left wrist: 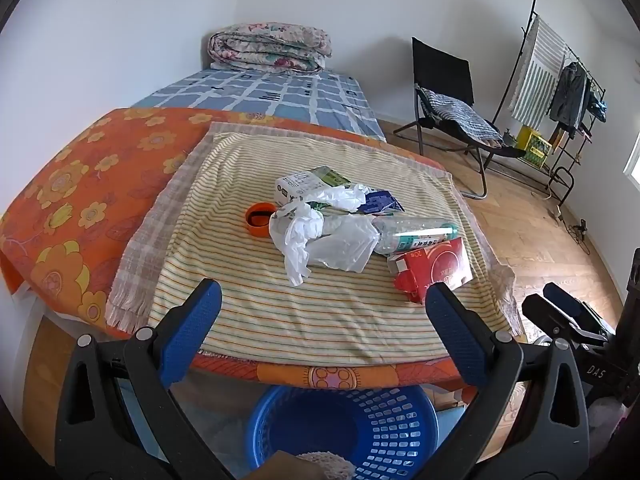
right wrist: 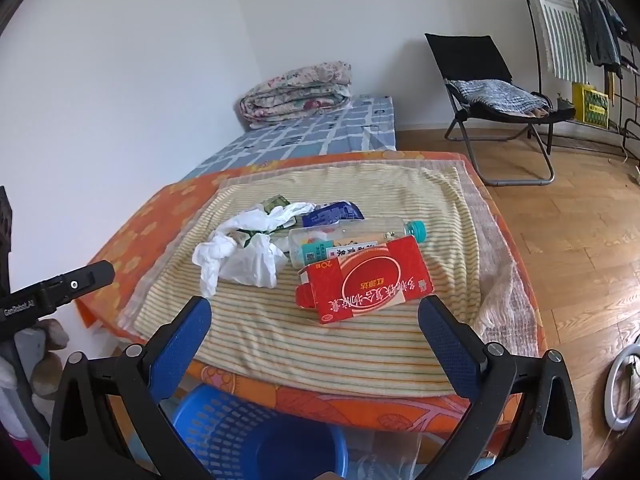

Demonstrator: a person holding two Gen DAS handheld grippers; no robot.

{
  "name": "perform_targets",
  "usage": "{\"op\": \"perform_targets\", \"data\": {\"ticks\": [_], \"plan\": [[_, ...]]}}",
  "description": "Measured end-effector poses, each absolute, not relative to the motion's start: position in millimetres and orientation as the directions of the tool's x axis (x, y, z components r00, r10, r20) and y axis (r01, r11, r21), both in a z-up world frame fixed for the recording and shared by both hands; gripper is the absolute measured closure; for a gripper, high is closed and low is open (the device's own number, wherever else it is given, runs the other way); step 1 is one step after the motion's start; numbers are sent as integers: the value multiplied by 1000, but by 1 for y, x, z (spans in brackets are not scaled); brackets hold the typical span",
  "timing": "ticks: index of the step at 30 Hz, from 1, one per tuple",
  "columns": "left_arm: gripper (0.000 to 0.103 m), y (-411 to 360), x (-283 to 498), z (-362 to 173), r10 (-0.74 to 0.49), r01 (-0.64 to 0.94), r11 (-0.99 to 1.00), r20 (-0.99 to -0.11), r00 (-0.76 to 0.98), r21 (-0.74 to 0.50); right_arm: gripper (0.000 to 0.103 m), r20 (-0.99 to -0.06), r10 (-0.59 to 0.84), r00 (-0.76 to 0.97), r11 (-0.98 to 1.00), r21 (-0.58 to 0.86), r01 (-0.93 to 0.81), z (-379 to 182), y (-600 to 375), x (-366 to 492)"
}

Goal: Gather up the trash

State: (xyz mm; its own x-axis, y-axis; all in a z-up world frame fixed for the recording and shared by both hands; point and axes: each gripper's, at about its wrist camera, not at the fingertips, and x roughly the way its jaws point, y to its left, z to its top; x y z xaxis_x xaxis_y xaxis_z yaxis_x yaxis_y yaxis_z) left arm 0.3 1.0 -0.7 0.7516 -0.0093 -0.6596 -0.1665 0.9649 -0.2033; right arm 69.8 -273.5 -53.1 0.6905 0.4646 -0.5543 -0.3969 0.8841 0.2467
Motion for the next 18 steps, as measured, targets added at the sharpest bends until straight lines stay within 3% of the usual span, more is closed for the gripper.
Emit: {"op": "perform_targets", "data": {"ticks": [18], "plan": [[0,4,1,-3,-6,-167,966,-657,753,-200,0,-558,465,687,884,246,-398,-54,-273,70]]}}
